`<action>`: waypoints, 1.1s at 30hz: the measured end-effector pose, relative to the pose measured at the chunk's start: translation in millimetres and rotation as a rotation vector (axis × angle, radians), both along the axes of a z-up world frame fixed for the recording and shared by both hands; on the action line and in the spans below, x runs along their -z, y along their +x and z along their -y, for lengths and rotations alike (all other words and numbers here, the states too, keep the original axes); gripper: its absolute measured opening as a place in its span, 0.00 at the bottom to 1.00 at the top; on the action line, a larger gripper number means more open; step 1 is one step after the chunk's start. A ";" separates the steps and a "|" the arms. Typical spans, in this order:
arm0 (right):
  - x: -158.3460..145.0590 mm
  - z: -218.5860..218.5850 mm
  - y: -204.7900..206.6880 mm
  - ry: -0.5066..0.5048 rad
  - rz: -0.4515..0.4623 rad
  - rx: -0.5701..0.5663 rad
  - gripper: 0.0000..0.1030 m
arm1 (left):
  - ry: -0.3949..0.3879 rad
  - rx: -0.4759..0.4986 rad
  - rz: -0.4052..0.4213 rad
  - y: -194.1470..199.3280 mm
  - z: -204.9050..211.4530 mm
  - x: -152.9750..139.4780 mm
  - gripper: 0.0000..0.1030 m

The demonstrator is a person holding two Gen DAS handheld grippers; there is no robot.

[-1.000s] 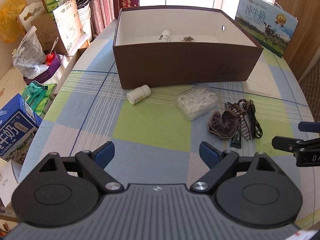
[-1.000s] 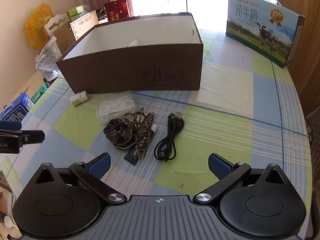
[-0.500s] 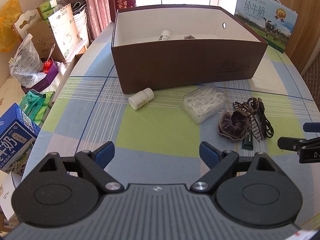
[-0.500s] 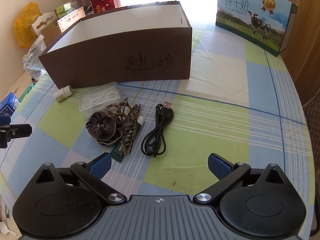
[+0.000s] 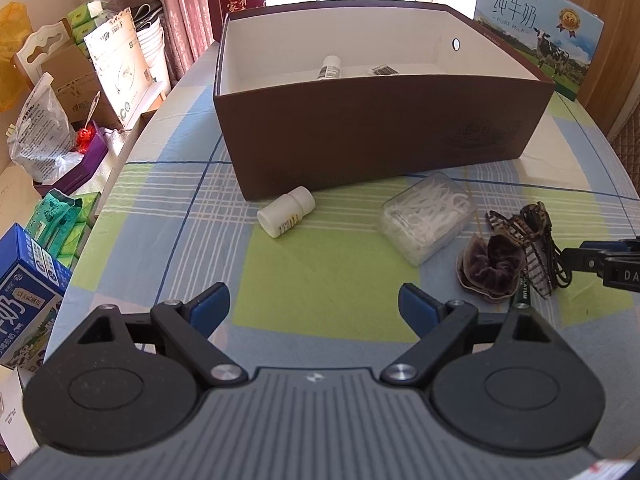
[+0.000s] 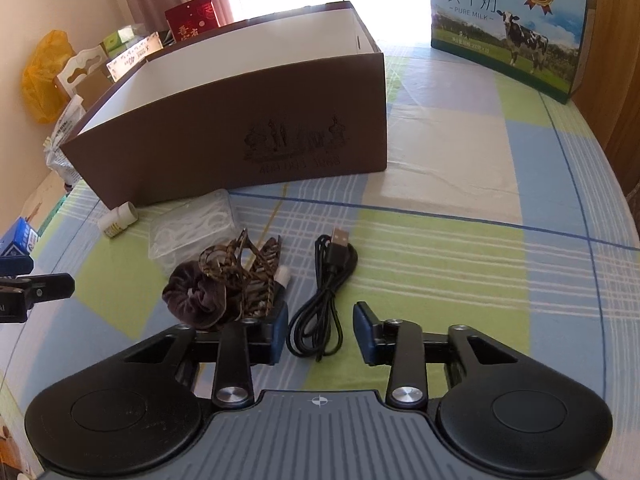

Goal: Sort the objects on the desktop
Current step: 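Grasp the black USB cable with the right tool while the left tool grasps the white pill bottle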

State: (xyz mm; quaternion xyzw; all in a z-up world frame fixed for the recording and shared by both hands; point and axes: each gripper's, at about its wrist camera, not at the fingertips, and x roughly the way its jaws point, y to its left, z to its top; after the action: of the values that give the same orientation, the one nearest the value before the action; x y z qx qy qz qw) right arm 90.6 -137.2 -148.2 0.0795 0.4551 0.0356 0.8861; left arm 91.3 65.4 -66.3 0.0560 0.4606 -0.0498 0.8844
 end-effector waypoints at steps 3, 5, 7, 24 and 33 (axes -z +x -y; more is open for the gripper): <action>5.5 -0.7 9.6 -0.011 -0.011 0.013 0.30 | -0.001 0.000 -0.005 9.9 -3.3 3.0 0.86; 9.7 0.3 15.9 -0.022 -0.021 0.028 0.29 | 0.001 0.005 -0.005 16.6 -4.4 5.4 0.86; 14.4 2.5 21.0 -0.016 -0.028 0.034 0.28 | 0.005 0.012 -0.005 23.1 -5.1 7.8 0.86; 20.5 48.6 10.9 -0.008 -0.068 0.036 0.14 | 0.048 0.130 0.016 74.5 -15.1 32.4 0.68; 17.4 57.3 6.7 -0.015 -0.070 0.050 0.14 | 0.030 0.189 -0.034 101.6 -15.5 51.9 0.37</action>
State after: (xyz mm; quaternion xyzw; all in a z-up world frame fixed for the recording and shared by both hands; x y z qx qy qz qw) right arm 97.3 -194.5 -165.7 0.0851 0.4842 0.0072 0.8708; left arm 192.9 80.9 -118.2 0.1118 0.4691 -0.1271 0.8668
